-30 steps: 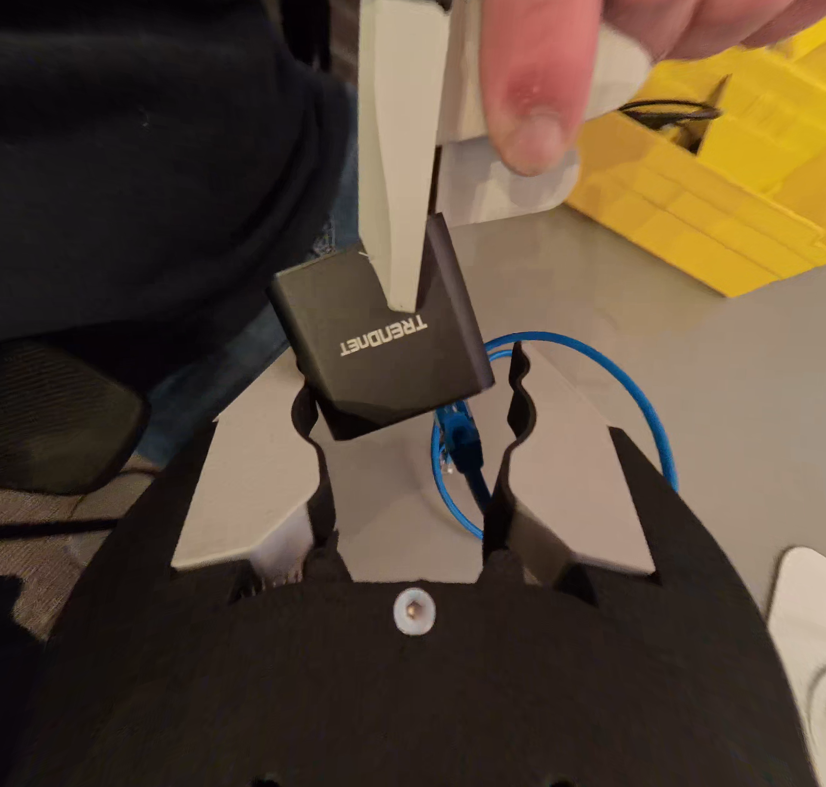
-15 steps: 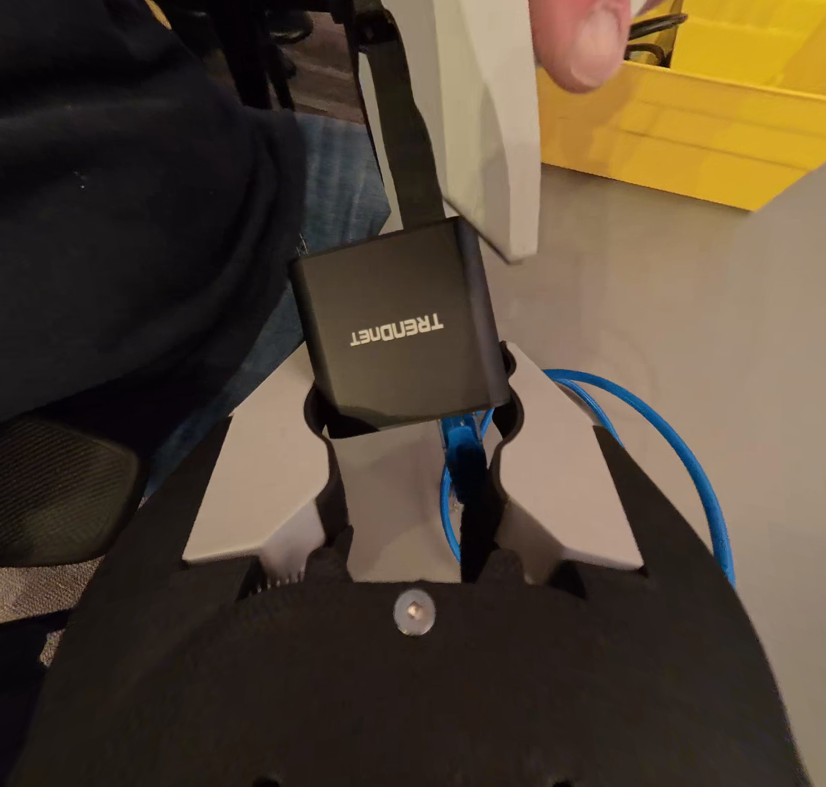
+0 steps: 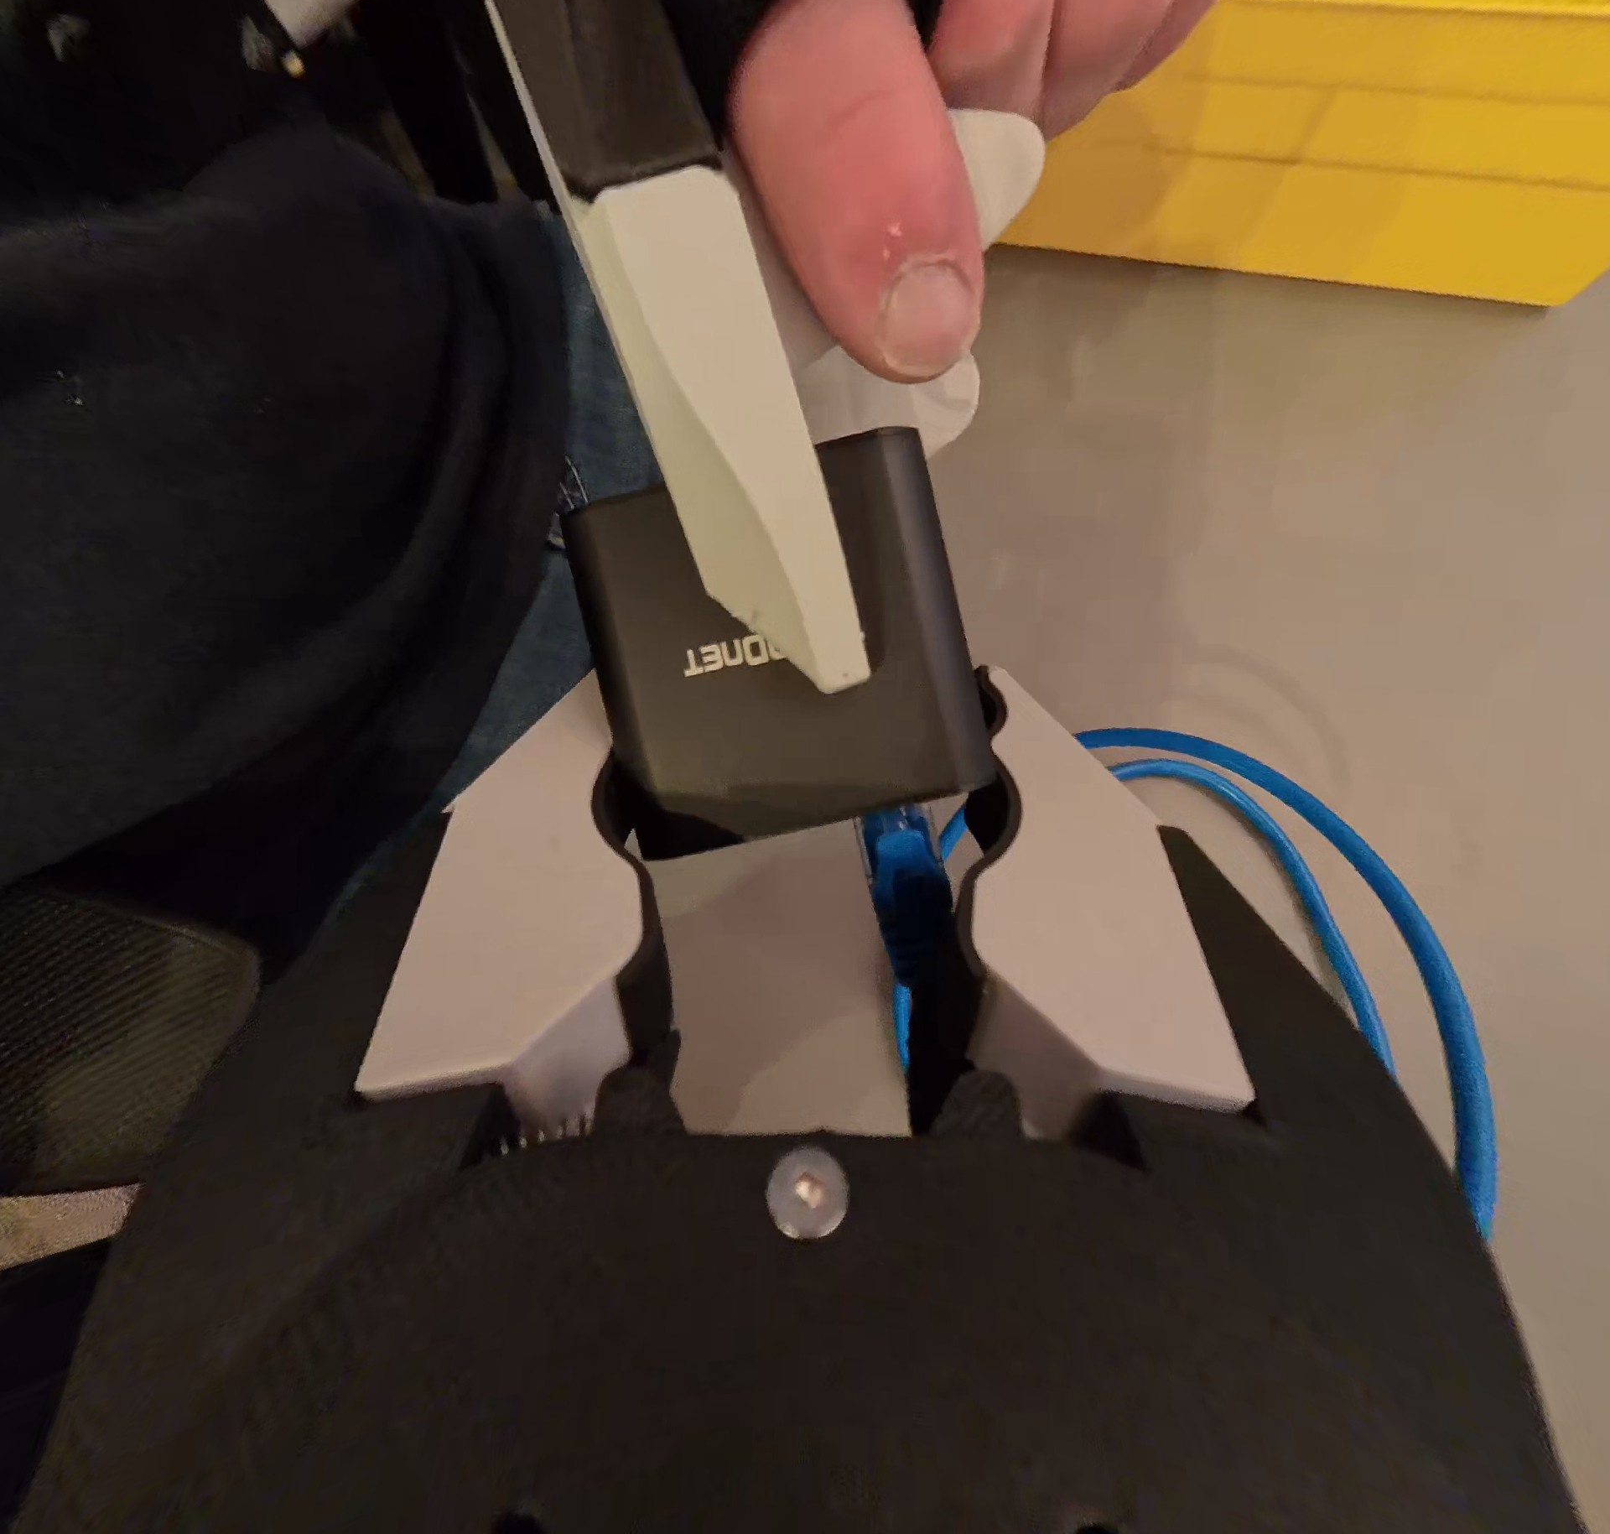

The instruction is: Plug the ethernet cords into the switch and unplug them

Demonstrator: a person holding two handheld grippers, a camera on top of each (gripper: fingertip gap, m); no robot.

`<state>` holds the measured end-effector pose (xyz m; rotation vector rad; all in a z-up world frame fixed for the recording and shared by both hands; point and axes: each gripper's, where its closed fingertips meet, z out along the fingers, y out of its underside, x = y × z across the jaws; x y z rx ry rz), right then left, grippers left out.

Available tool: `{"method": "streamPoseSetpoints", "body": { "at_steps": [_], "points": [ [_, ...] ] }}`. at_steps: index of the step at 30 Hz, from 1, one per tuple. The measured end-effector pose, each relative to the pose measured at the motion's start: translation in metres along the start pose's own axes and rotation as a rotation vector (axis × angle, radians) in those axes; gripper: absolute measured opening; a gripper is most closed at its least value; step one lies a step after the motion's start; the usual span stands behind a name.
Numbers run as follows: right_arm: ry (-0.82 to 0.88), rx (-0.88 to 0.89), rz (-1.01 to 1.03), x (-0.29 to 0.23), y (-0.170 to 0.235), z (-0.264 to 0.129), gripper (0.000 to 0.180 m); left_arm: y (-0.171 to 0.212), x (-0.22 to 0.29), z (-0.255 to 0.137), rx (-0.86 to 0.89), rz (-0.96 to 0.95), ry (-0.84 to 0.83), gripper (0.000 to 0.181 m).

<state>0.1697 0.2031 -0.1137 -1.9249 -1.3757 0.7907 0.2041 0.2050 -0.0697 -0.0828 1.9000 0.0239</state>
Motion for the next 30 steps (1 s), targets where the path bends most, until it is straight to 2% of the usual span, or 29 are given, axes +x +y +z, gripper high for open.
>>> {"method": "streamPoseSetpoints", "body": {
  "at_steps": [5,9,20,24,30],
  "points": [
    [-0.027,0.000,-0.097,-0.012,-0.009,-0.002,0.073,-0.012,-0.006,-0.006,0.100,-0.027,0.012,0.024],
    [-0.036,-0.026,-0.104,-0.013,-0.008,-0.004,0.072,-0.012,-0.009,-0.006,0.115,-0.004,0.014,0.024],
    [0.072,0.058,-0.021,0.000,-0.022,-0.015,0.071,-0.001,-0.022,-0.005,0.140,-0.075,-0.036,0.024],
    [0.058,0.099,0.072,-0.001,-0.022,-0.012,0.070,0.001,-0.017,-0.002,0.163,-0.128,-0.051,0.024],
    [0.007,0.102,0.168,-0.011,-0.013,-0.002,0.075,0.001,-0.001,-0.002,0.161,-0.045,-0.041,0.025]
  ]
}}
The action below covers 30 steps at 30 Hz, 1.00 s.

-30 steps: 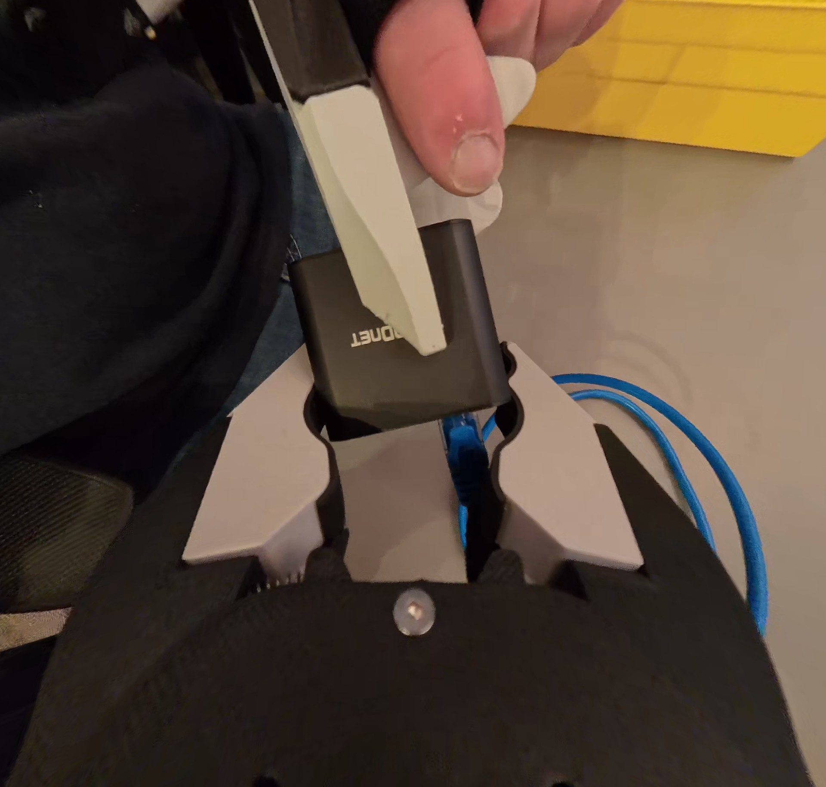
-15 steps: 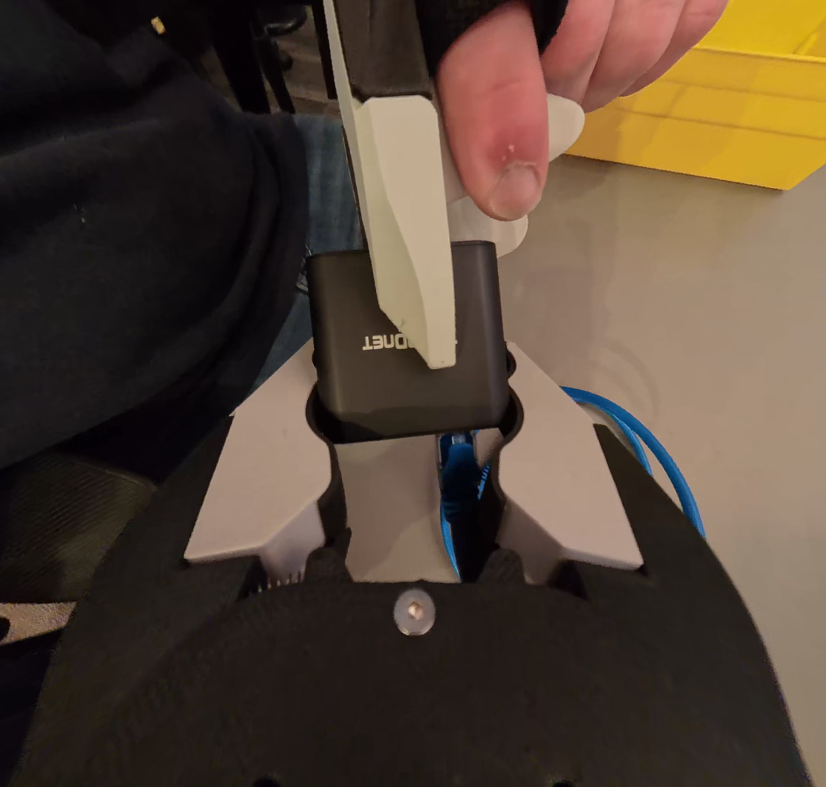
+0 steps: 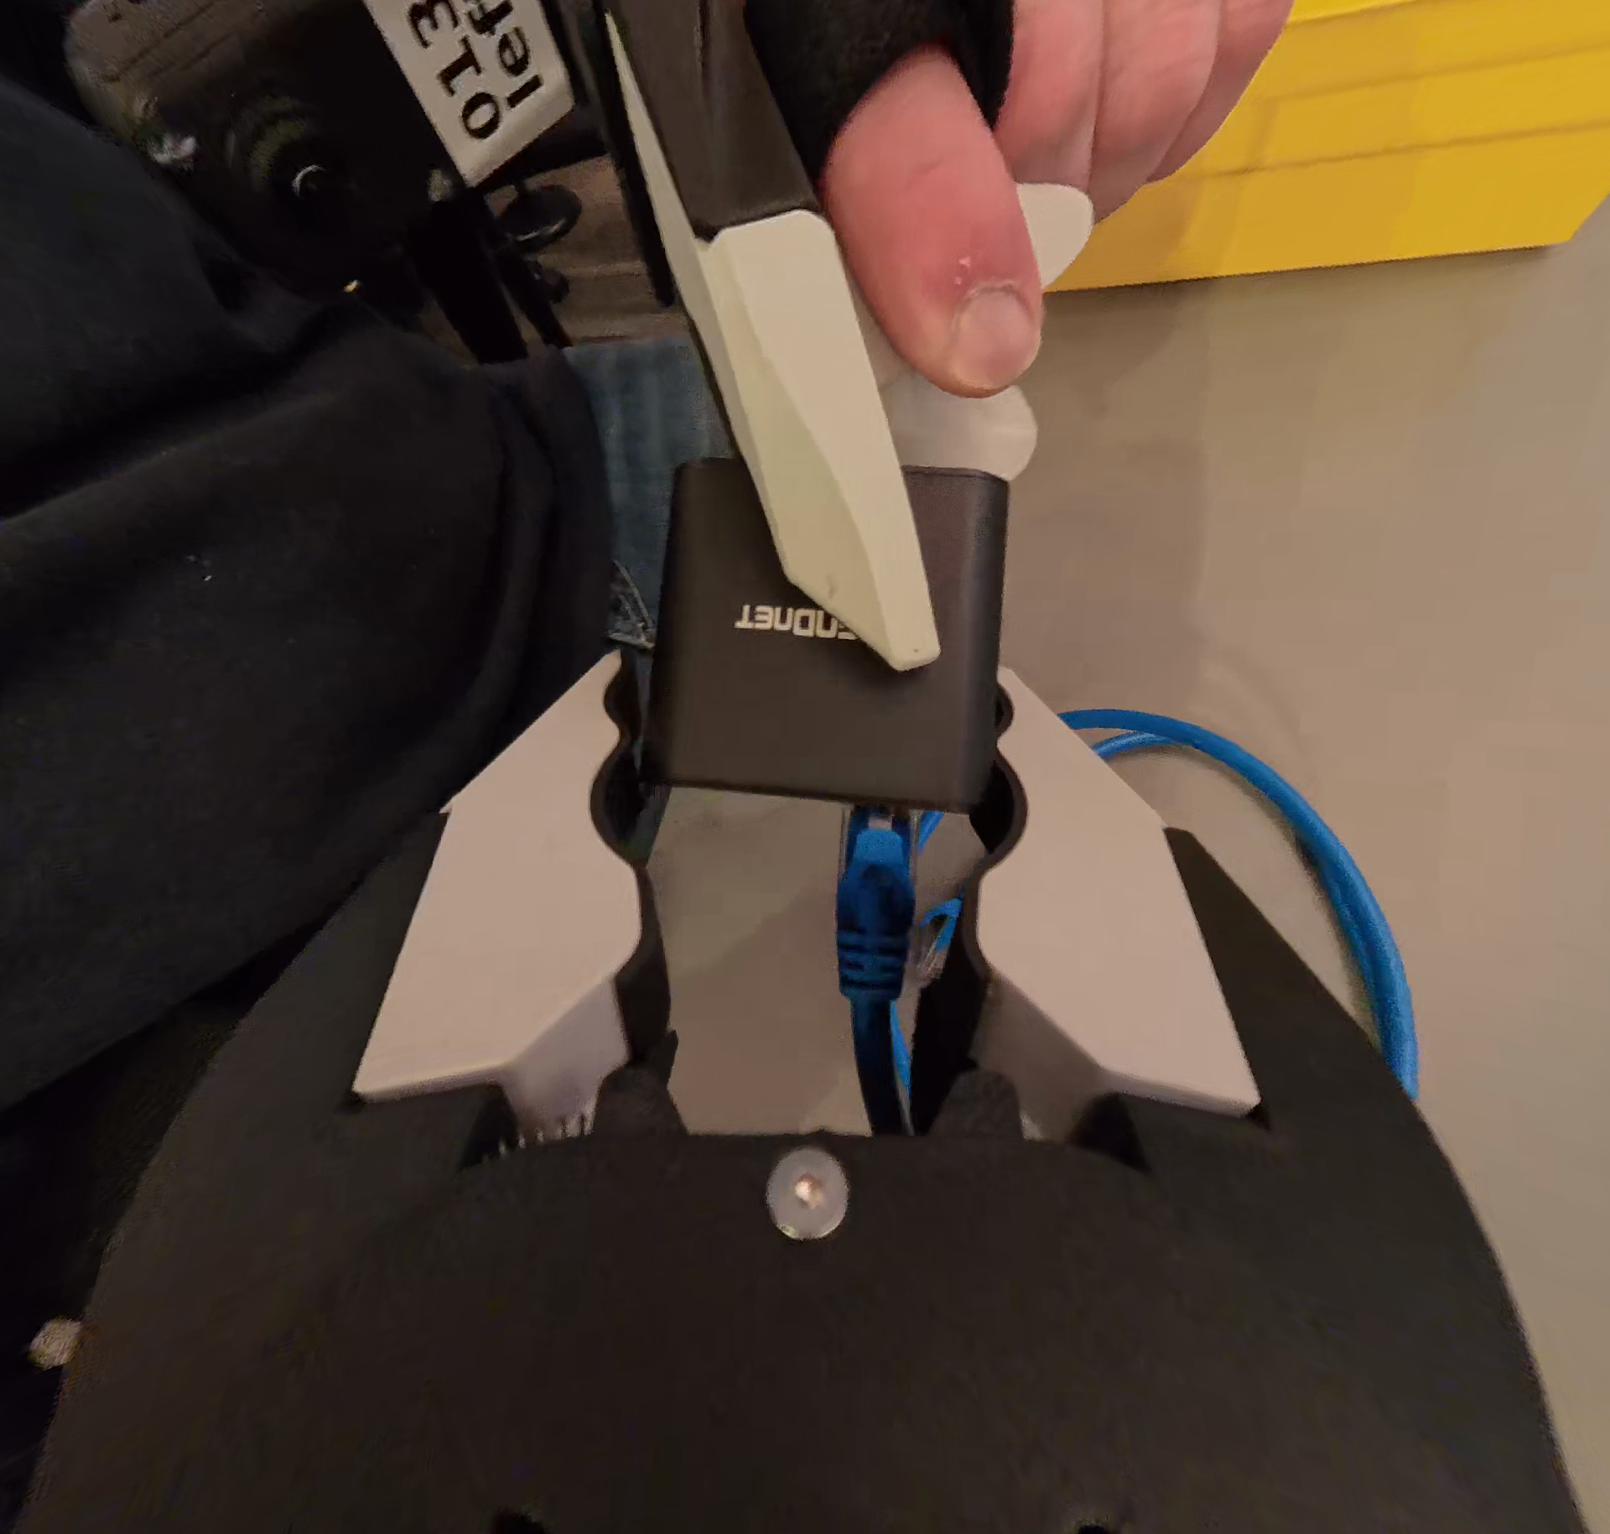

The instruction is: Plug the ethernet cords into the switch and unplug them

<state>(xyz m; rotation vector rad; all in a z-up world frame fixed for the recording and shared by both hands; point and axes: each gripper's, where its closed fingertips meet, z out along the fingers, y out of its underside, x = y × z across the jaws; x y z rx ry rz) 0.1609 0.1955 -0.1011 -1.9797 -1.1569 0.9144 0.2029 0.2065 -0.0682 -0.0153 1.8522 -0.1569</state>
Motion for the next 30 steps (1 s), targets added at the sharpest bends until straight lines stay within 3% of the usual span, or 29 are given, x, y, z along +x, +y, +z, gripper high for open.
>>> {"method": "streamPoseSetpoints", "body": {
  "at_steps": [6,14,17,30],
  "points": [
    [-0.024,0.034,0.034,-0.001,-0.004,-0.002,0.070,0.002,-0.003,0.000,-0.007,0.010,-0.007,0.025],
    [0.098,0.020,0.080,0.022,0.009,0.005,0.070,0.025,0.009,0.007,-0.131,-0.051,0.018,0.028],
    [0.101,0.049,0.083,0.025,0.011,0.001,0.070,0.031,0.004,-0.002,-0.163,-0.129,0.014,0.039],
    [0.072,0.076,-0.010,0.022,0.013,-0.003,0.071,0.062,-0.008,-0.063,-0.371,-0.302,-0.040,0.038]
  ]
}}
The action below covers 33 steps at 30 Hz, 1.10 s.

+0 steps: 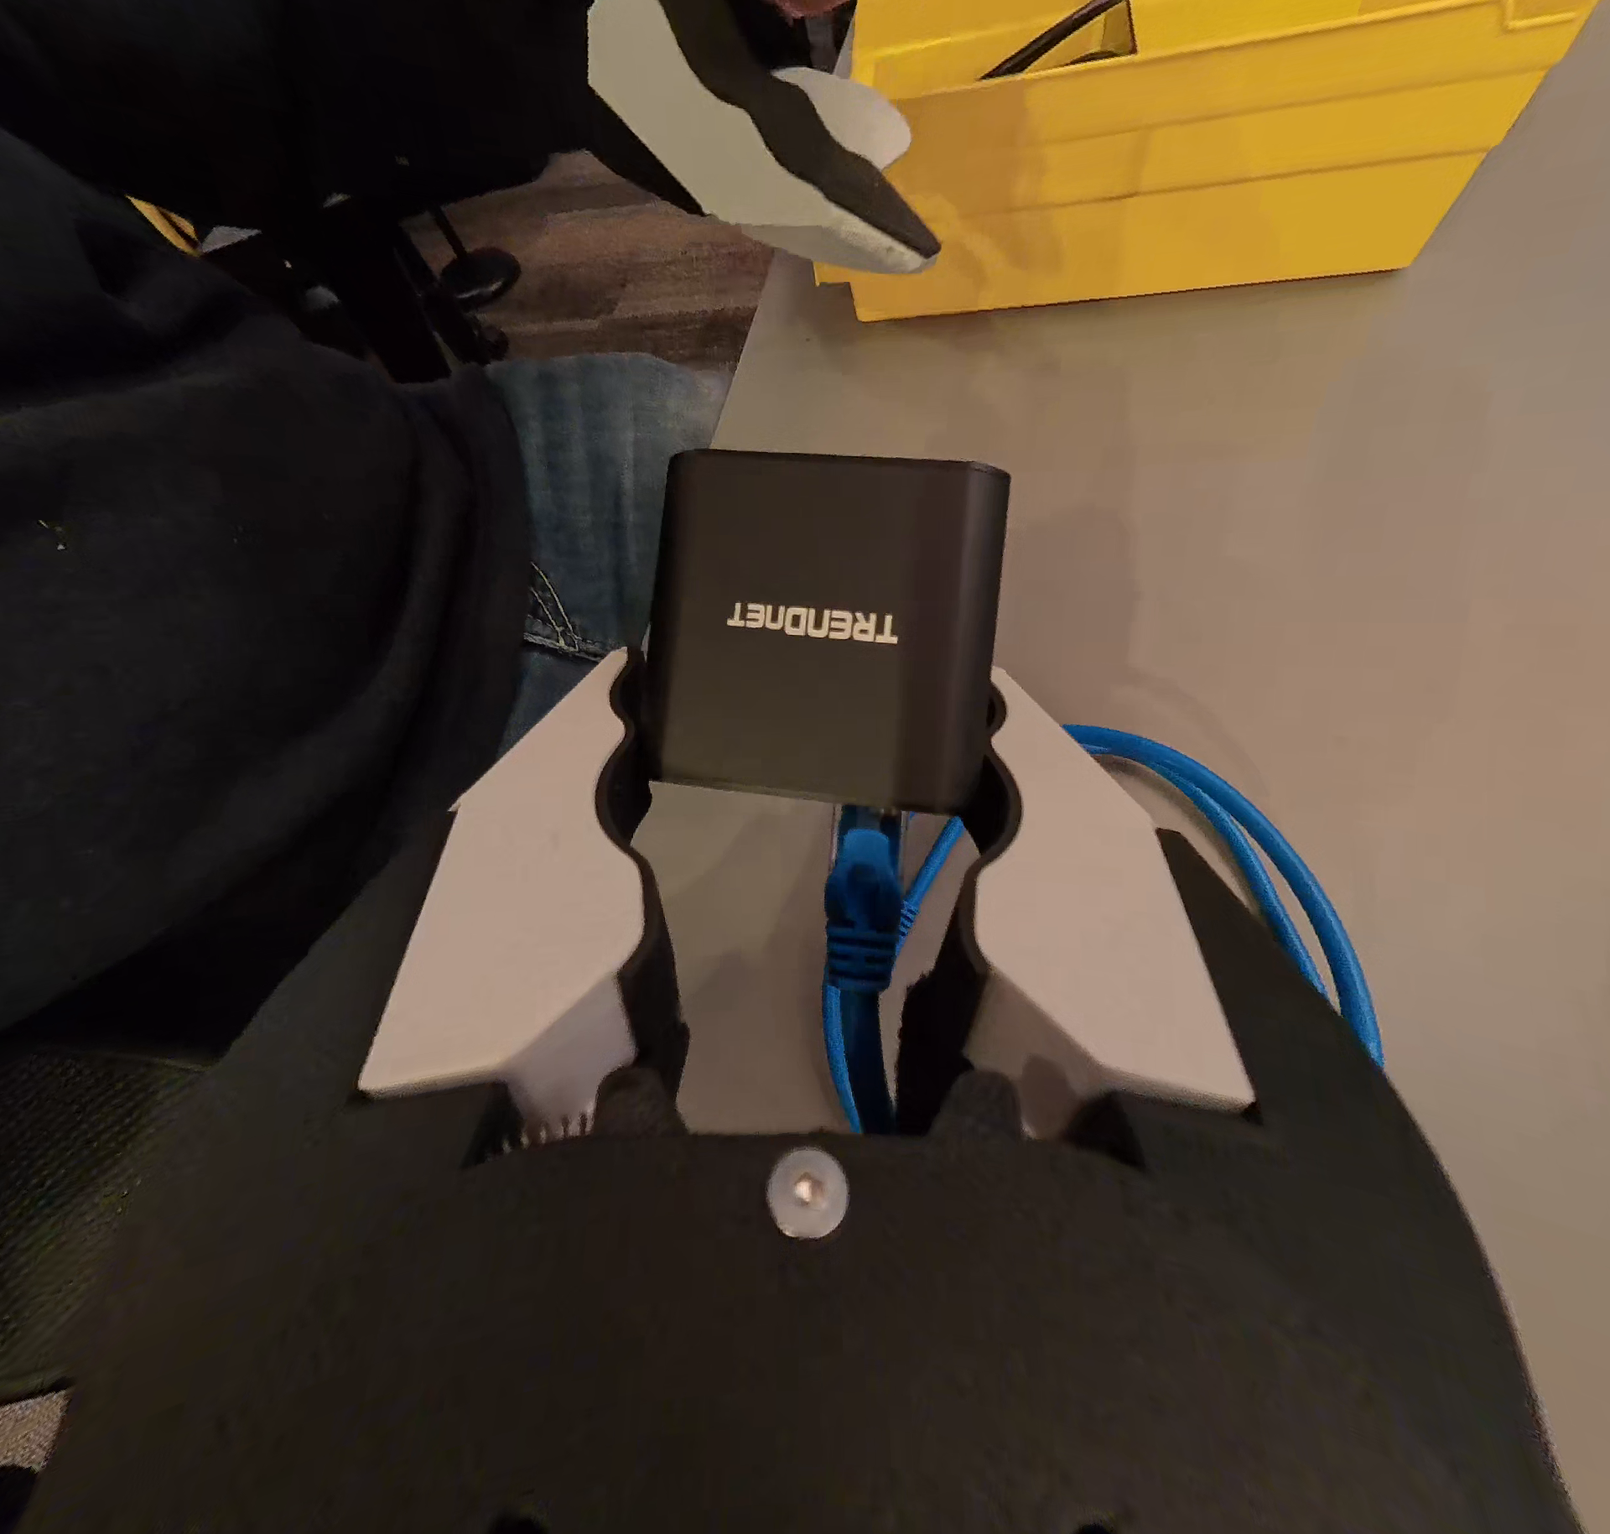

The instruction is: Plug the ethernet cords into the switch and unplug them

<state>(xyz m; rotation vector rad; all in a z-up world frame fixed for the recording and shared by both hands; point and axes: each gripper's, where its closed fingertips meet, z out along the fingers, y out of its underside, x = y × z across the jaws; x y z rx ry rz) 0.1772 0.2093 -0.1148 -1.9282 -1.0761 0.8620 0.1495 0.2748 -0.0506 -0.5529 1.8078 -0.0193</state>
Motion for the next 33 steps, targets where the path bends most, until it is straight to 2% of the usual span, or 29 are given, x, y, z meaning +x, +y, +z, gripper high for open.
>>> {"method": "streamPoseSetpoints", "body": {
  "at_steps": [4,6,11,15,19,22,27,33],
  "points": [
    [0.040,-0.045,-0.013,0.003,0.006,-0.001,0.071,0.008,0.010,-0.009,-0.049,0.025,0.005,0.040],
    [0.054,-0.054,-0.012,0.004,0.010,-0.003,0.071,0.031,-0.003,-0.025,-0.122,0.009,-0.034,0.040],
    [0.077,-0.078,0.008,0.010,0.026,-0.001,0.071,0.134,-0.039,-0.092,-0.425,-0.159,-0.082,0.039],
    [0.086,-0.079,0.011,0.011,0.030,0.004,0.071,0.225,-0.024,-0.147,-0.734,-0.308,-0.035,0.039],
    [0.083,-0.077,0.023,0.012,0.035,0.011,0.070,0.278,0.021,-0.176,-0.914,-0.479,0.049,0.038],
    [0.081,-0.084,0.028,0.012,0.038,0.014,0.070,0.304,0.045,-0.187,-1.006,-0.592,0.046,0.034],
    [0.077,-0.079,0.028,0.013,0.038,0.016,0.070,0.333,0.088,-0.187,-1.121,-0.805,0.117,0.038],
    [0.072,-0.076,0.025,0.012,0.040,0.019,0.071,0.365,0.121,-0.181,-1.300,-0.824,0.177,0.039]
  ]
}}
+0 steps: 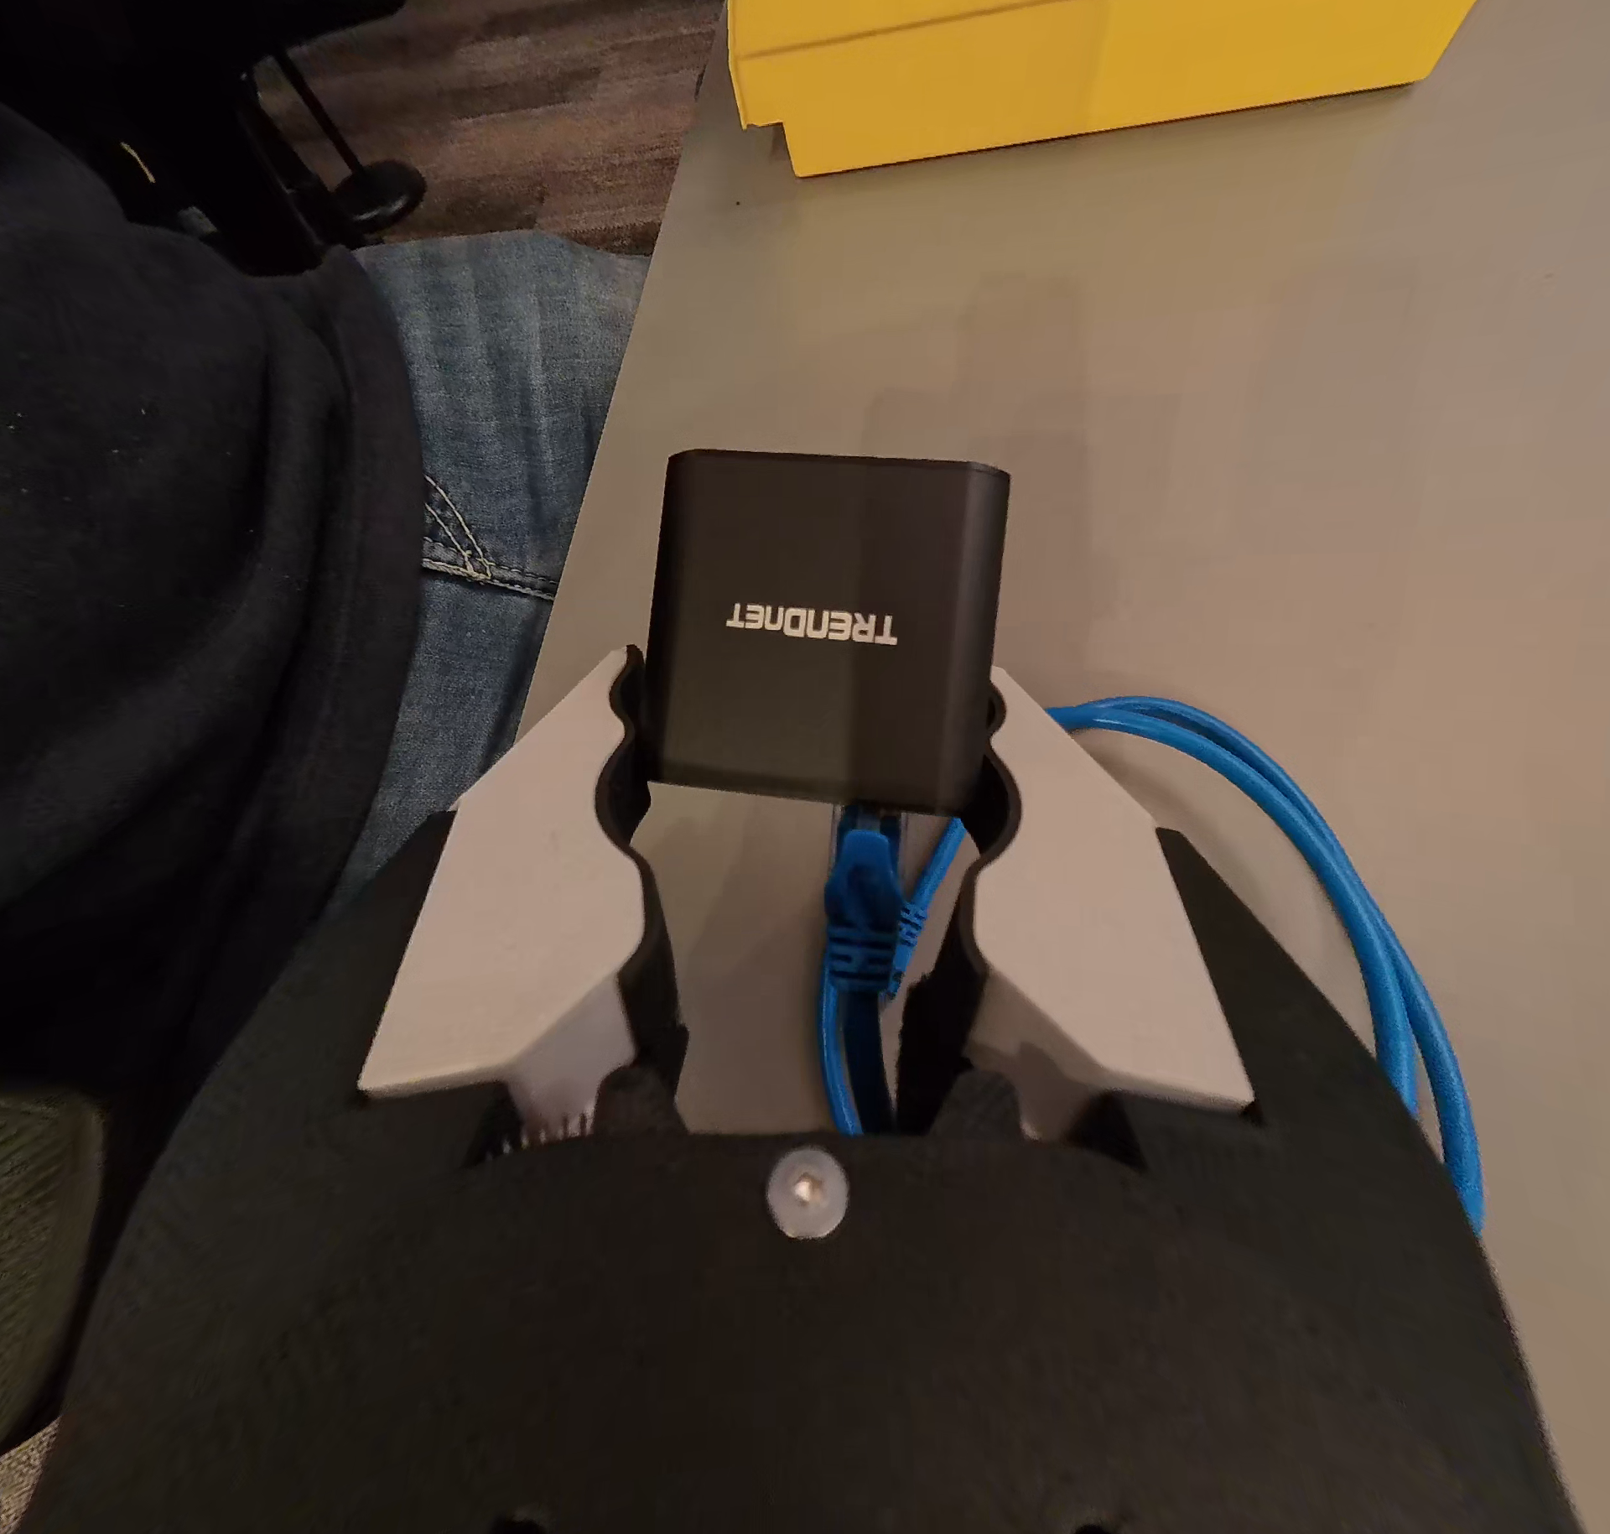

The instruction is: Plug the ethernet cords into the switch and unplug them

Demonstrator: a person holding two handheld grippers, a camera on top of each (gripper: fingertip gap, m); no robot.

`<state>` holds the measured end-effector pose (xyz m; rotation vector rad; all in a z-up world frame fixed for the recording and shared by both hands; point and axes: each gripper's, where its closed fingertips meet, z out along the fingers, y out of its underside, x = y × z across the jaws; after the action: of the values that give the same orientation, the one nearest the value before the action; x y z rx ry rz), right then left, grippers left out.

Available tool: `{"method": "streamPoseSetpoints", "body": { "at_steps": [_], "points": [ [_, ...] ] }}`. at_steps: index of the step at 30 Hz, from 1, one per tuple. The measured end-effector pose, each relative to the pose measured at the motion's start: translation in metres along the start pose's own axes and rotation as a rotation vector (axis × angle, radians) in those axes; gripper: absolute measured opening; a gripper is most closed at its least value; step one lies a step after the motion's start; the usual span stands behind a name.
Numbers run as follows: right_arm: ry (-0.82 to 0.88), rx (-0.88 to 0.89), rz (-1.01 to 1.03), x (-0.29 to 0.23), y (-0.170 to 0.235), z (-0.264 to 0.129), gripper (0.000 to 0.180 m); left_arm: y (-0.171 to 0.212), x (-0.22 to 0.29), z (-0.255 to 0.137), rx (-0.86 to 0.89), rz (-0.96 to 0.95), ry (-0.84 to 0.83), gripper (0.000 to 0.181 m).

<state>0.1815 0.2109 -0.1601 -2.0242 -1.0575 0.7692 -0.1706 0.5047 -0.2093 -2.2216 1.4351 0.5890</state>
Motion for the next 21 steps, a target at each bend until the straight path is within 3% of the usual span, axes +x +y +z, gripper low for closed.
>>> {"method": "streamPoseSetpoints", "body": {
  "at_steps": [4,8,21],
  "points": [
    [0.002,0.002,-0.006,0.000,-0.001,0.000,0.071,-0.004,-0.002,0.010,-0.003,0.012,-0.041,0.018],
    [0.009,0.011,-0.006,0.001,-0.001,-0.003,0.071,-0.011,-0.020,-0.004,0.076,-0.022,-0.121,0.005],
    [0.021,0.021,-0.006,0.004,-0.002,-0.007,0.070,-0.050,-0.064,-0.086,0.432,-0.214,-0.119,0.004]
  ]
}}
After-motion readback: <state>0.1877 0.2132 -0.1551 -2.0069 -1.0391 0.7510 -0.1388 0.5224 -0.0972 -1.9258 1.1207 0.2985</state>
